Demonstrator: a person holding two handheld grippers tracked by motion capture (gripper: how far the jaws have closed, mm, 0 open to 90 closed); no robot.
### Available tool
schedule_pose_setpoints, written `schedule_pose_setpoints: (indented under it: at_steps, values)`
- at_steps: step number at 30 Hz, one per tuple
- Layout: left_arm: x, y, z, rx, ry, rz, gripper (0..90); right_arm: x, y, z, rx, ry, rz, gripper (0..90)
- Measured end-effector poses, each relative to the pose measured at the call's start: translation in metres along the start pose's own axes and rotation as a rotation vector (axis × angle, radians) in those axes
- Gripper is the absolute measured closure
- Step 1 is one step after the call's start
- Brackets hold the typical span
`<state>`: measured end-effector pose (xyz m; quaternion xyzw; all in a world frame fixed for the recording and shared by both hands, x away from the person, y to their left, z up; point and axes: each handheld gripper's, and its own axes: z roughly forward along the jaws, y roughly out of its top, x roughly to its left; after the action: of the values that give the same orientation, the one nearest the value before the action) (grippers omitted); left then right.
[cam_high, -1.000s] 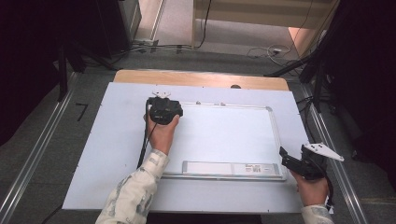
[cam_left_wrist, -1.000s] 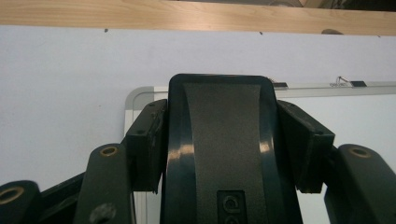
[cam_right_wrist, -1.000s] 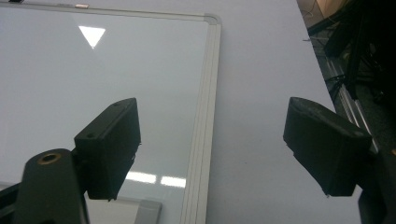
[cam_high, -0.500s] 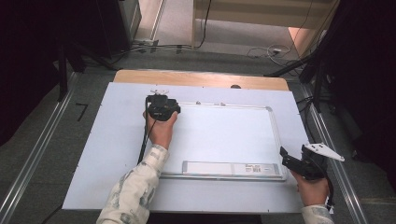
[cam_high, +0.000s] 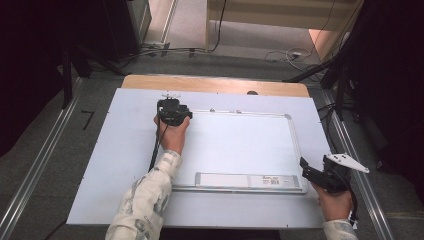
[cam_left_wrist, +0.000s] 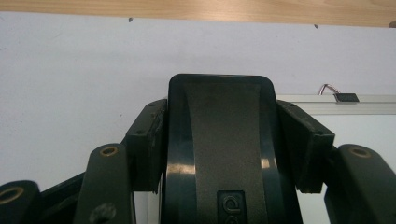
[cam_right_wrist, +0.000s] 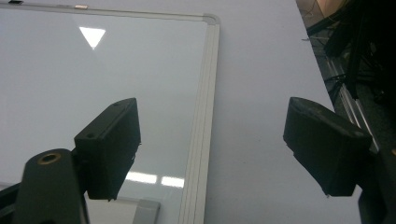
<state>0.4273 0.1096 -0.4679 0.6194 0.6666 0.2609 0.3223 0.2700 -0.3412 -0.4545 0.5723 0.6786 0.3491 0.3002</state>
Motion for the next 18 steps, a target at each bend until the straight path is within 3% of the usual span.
schedule_pose_setpoints:
  at_steps: [18]
  values:
    - [0.001,0.0,0.013,0.03,0.032,-0.002,40.6,-0.001,0.0,0.0,-0.001,0.002,0.003,17.5]
